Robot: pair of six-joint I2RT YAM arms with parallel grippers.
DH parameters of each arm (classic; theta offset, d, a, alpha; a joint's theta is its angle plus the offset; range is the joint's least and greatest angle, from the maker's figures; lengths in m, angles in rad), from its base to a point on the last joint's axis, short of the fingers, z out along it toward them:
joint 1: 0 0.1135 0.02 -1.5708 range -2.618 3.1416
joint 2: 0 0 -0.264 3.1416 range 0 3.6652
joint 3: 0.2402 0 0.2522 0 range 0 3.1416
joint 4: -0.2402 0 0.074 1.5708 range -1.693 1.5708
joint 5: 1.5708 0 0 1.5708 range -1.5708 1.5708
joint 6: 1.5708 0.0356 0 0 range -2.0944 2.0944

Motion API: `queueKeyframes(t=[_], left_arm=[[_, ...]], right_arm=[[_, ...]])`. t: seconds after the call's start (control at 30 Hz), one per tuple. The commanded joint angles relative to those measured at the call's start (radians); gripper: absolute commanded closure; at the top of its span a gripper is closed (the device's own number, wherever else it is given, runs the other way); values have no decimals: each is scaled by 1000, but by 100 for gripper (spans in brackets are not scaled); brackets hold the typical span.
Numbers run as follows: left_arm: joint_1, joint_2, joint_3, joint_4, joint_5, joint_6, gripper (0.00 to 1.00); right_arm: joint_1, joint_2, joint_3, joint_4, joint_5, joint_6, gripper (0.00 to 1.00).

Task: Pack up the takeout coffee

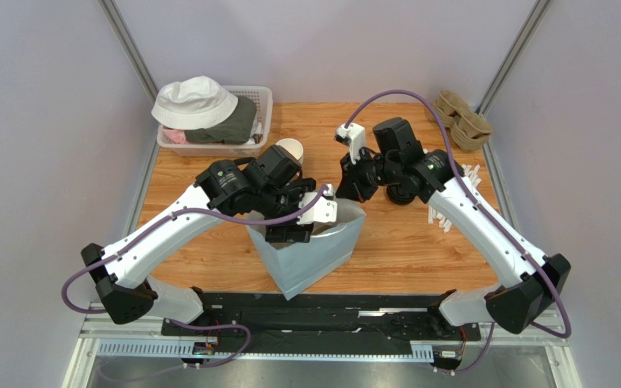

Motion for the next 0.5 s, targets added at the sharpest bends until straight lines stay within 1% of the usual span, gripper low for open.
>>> queueKeyframes(t=[0.0, 0.07, 0.1, 0.13, 0.17, 0.2, 0.27, 0.3, 0.37, 0.4, 0.47], left_arm=[[45, -56, -12, 68, 62, -42, 85], [55, -71, -32, 82, 89, -50, 85], [60, -74, -41, 97, 104, -53, 85], [60, -80, -58, 106, 109, -55, 85], [60, -83, -66, 114, 115, -56, 85], [60, -85, -67, 123, 127, -61, 85], [60, -88, -74, 131, 142, -64, 85], [60, -90, -75, 134, 155, -62, 85], [60, -96, -89, 145, 159, -58, 85], [60, -97, -93, 146, 164, -56, 86], [62, -99, -106, 151, 167, -56, 87]], right_arm=[[5, -104, -59, -81, -104, -48, 100], [5, -147, -82, -99, -105, -91, 94], [3, -163, -97, -101, -105, -104, 88], [3, -172, -102, -102, -105, -125, 85], [3, -180, -103, -103, -105, -133, 79], [3, -187, -102, -107, -110, -142, 66], [2, -186, -83, -121, -130, -176, 57], [3, -180, -74, -121, -128, -183, 50], [3, -167, -41, -116, -118, -206, 42], [3, -148, -27, -115, -115, -211, 35], [2, -131, 21, -98, -105, -213, 31]])
